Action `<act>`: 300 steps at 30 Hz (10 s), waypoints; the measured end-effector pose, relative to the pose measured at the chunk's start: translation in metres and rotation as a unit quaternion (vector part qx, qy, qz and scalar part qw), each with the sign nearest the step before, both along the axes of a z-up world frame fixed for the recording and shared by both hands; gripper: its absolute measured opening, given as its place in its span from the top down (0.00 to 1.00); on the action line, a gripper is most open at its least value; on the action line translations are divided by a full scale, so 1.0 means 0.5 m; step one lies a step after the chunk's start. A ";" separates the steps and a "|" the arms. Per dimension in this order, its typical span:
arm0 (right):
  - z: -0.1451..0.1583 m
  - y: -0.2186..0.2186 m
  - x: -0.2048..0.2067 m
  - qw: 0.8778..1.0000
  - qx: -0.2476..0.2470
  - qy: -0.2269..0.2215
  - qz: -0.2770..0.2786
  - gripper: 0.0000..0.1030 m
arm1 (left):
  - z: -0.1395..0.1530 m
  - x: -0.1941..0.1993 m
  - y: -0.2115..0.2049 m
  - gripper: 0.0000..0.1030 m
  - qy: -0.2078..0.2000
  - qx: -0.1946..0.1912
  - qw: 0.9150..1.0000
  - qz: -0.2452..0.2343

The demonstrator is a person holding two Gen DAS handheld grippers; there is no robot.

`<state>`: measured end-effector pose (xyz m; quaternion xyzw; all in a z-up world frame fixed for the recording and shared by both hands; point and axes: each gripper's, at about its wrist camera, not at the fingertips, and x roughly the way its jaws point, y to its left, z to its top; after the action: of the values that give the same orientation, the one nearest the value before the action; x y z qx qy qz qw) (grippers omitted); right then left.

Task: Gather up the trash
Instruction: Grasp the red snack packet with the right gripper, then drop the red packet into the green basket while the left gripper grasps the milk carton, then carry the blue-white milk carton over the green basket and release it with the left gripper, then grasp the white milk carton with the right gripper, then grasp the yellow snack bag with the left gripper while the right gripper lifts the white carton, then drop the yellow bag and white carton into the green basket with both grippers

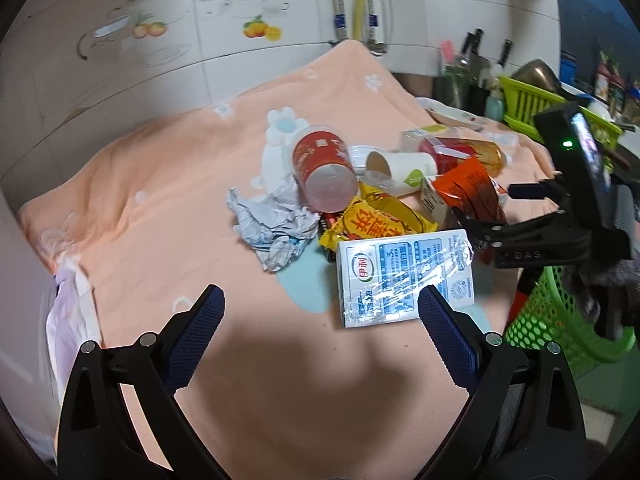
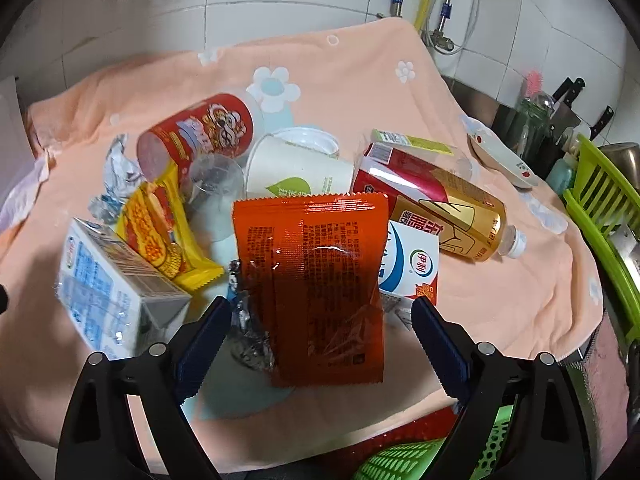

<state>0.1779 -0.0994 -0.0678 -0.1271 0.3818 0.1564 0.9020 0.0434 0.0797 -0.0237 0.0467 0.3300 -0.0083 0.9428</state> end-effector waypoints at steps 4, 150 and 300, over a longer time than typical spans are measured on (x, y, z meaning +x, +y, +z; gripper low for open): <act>-0.013 0.003 0.015 1.000 -0.009 0.006 -0.009 0.14 | -0.002 0.006 0.001 0.07 0.006 0.000 0.999 -0.031; 0.065 -0.249 -0.023 0.997 0.075 0.027 0.009 0.20 | 0.002 0.123 -0.146 0.19 0.034 -0.074 0.993 -0.088; -0.038 -0.578 -0.330 0.974 0.141 0.055 -0.170 0.22 | -0.106 0.119 -0.540 0.31 0.167 -0.136 0.954 -0.206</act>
<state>0.0126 -0.3884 -0.0869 0.0769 0.4210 0.0598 0.9018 0.1030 -0.1903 -0.0769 -0.0168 0.4615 -0.2552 0.8495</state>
